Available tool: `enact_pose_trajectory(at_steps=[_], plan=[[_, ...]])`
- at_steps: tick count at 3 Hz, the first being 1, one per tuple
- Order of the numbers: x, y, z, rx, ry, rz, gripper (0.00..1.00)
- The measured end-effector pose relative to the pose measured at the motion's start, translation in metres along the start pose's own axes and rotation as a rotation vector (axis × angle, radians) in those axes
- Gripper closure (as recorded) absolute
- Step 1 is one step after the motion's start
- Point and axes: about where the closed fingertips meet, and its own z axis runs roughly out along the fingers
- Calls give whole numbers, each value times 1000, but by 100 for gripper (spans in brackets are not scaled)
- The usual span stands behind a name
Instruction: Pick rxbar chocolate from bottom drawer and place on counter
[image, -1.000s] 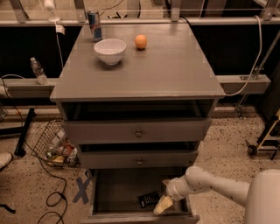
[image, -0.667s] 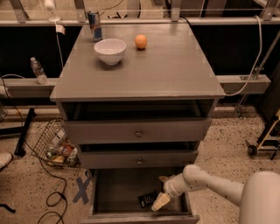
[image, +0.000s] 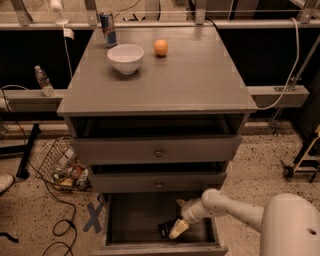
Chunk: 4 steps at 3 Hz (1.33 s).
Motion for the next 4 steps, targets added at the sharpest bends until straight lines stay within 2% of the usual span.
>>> enact_pose_trajectory(at_steps=[2,4], plan=[[12,-11,36,-4,26,-19,0],[32,-18,59,-24,43,-34,0]])
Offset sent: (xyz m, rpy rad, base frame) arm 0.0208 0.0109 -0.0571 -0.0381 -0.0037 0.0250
